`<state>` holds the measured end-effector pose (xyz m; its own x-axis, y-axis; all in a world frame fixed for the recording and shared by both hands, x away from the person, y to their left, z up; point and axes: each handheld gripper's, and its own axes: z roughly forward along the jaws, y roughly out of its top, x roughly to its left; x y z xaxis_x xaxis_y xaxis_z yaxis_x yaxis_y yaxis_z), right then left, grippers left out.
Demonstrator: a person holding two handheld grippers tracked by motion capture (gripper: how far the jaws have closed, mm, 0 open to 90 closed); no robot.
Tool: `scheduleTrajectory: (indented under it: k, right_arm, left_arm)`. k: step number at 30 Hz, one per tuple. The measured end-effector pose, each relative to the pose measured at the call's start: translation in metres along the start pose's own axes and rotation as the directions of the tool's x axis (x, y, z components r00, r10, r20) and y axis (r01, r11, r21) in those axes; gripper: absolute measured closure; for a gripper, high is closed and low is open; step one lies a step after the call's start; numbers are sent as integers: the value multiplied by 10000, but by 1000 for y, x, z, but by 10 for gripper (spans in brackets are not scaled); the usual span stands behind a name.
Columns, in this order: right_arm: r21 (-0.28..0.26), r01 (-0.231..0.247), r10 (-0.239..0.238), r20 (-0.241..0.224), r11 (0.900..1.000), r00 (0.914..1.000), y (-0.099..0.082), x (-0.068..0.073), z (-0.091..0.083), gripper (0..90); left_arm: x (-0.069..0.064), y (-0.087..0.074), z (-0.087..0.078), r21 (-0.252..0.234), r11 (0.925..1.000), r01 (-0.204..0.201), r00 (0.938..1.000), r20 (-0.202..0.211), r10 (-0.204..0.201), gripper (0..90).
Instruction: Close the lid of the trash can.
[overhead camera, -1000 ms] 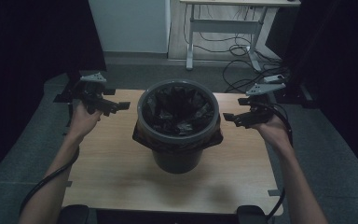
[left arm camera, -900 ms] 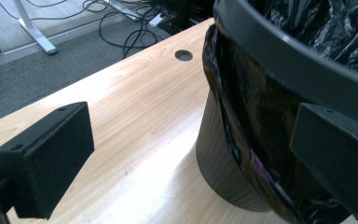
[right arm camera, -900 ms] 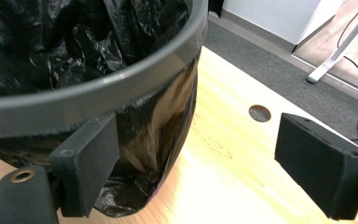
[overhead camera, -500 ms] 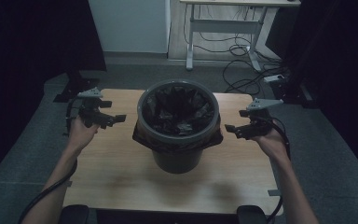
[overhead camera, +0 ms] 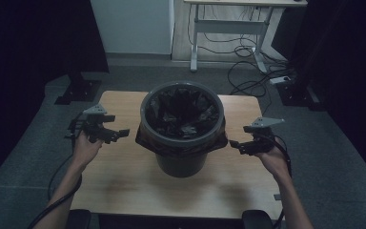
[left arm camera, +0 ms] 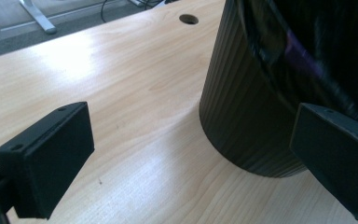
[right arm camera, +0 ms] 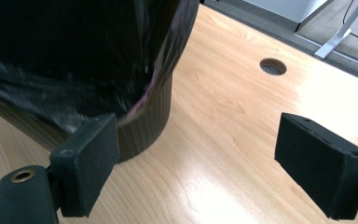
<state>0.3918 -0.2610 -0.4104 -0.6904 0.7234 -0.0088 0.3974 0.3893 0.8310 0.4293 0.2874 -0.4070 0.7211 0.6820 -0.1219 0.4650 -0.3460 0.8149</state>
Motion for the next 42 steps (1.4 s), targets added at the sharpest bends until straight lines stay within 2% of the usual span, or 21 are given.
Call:
scheduleTrajectory:
  k: [13,24,30,42]
  right_arm:
    - [290,-160,158,66,9995,9999,-39,12,28,126]
    - [818,-464,447,218,9956,9988,-74,24,52,122]
    - [1195,-514,503,123,9915,9987,-88,30,61,120]
    - [1525,-510,501,94,9870,9987,-119,44,75,120]
  left_arm:
    - [-5,-43,20,509,9985,-181,9989,-425,203,0]
    - [-10,-75,38,880,9960,-167,9984,-519,214,0]
    - [-15,-92,50,1268,9916,-248,9980,-553,320,0]
    - [-25,-120,73,2030,9787,-313,9980,-479,418,0]
